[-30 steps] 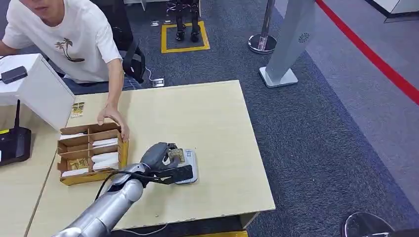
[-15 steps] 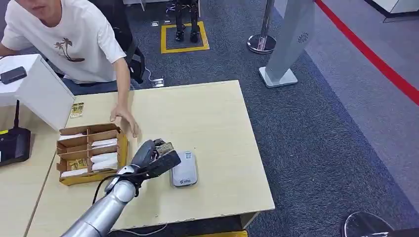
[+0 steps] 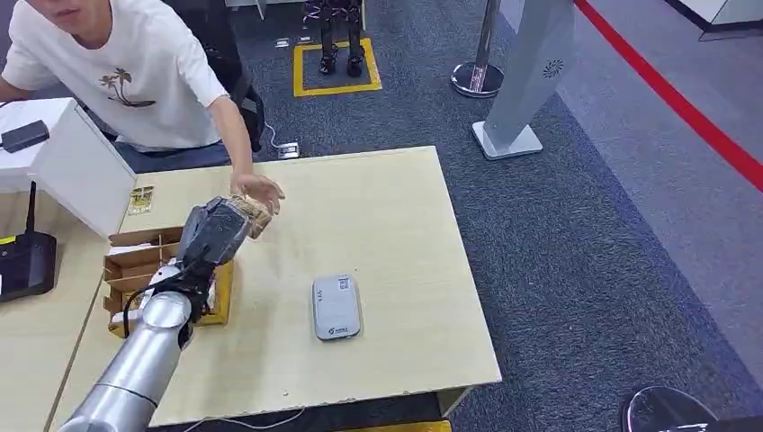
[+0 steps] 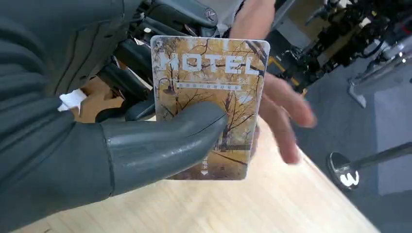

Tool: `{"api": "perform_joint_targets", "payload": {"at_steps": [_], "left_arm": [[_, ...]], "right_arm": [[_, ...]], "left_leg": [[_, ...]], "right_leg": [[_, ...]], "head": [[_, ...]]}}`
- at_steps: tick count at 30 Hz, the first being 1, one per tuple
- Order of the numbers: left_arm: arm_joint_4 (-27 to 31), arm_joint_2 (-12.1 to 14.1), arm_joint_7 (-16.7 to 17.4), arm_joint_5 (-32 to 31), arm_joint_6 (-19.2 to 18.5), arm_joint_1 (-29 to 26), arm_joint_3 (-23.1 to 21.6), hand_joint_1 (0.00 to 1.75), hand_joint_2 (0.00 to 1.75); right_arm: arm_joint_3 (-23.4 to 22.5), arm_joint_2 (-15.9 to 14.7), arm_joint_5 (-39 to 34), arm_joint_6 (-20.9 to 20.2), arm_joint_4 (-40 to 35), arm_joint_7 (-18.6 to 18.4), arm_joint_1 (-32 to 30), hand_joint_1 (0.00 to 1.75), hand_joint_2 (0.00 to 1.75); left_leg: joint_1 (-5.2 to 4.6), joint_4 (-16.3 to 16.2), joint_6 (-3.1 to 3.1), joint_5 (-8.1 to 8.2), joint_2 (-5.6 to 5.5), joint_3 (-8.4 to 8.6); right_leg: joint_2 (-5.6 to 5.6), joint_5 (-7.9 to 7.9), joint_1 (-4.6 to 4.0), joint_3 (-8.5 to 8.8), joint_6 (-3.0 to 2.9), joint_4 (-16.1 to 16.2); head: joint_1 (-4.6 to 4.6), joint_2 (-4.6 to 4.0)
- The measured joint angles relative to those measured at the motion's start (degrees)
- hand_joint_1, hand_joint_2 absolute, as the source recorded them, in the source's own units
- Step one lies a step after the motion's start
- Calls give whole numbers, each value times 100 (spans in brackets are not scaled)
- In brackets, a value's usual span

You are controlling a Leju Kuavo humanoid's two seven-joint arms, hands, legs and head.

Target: Pass the card to the sensor for recognition and then transmit it.

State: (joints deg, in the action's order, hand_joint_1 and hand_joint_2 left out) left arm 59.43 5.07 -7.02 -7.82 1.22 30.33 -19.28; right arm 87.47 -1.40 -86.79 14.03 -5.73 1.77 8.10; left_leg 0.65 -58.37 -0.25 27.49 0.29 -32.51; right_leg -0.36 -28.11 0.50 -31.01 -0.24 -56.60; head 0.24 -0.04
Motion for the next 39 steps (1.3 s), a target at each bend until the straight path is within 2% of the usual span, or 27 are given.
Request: {"api": "perform_joint_targets", "payload": {"at_steps": [5, 10, 11, 17, 18, 19, 20, 29, 36, 37, 39], "left_arm": [[79, 13, -61, 68, 86, -9, 127, 175, 175], [181, 11, -341, -155, 961, -203, 314, 175, 175], [186, 11, -350, -177, 1043, -244, 352, 175, 175], [194, 39, -400, -201, 1106, -499, 562, 175, 175], [194, 46, -404, -201, 1106, -521, 585, 0, 175], [194, 50, -411, -201, 1104, -538, 614, 0, 175], [197, 54, -426, -201, 1104, -551, 629, 0, 0], [417, 162, -439, -300, 1016, -593, 719, 0, 0], [542, 339, -100, -748, 911, -300, 719, 0, 0], [546, 365, -90, -761, 903, -255, 719, 0, 175], [549, 398, 27, -930, 859, -182, 710, 0, 175]], "right_arm": [[13, 7, 0, 0, -7, 0, 1, 0, 175], [13, 28, -4, 4, -7, 0, -16, 0, 175], [13, 37, -4, 4, -7, -2, -17, 0, 175], [15, 66, -7, 24, -7, -20, -22, 0, 175], [15, 68, -7, 28, -7, -20, -22, 0, 175], [15, 70, -7, 28, -7, -20, -22, 0, 175], [15, 72, -7, 28, -7, -20, -22, 0, 175], [20, 90, -9, -4, -7, -52, -26, 0, 175], [31, 92, -11, -22, -7, -55, -26, 0, 175], [35, 94, -11, -22, -7, -55, -27, 0, 175], [42, 94, -11, -33, -7, -55, -26, 0, 175]], "left_leg": [[0, 0, 0, 0, -1, -1], [0, 0, 0, 1, 4, -2], [0, 0, 0, 1, 3, -2], [1, 1, 0, 3, 3, -7], [0, 1, 0, 3, 3, -7], [0, 1, 0, 3, 3, -7], [0, 1, 0, 3, 3, -7], [1, 1, 0, 0, 1, -6], [1, 1, -2, -1, 1, -7], [1, 1, -2, -1, 2, -6], [1, 0, -2, -2, 2, -6]], "right_leg": [[-1, 0, 0, 0, 0, 0], [3, 0, 0, -3, 0, 0], [3, -1, 0, -3, 0, 0], [3, -3, 0, -9, 0, 0], [3, -3, 0, -9, 0, 0], [3, -3, 0, -9, 0, 0], [3, -3, 0, -9, 0, 0], [2, -2, 0, -9, 0, 0], [2, -1, 0, -10, -1, 0], [2, -1, 0, -10, -1, 0], [2, -1, 0, -12, -1, 0]], "head": [[0, 0], [0, 0], [-2, 0], [0, 0], [0, 0], [0, 0], [0, 0], [0, 0], [-2, 0], [0, 0], [0, 0]]}}
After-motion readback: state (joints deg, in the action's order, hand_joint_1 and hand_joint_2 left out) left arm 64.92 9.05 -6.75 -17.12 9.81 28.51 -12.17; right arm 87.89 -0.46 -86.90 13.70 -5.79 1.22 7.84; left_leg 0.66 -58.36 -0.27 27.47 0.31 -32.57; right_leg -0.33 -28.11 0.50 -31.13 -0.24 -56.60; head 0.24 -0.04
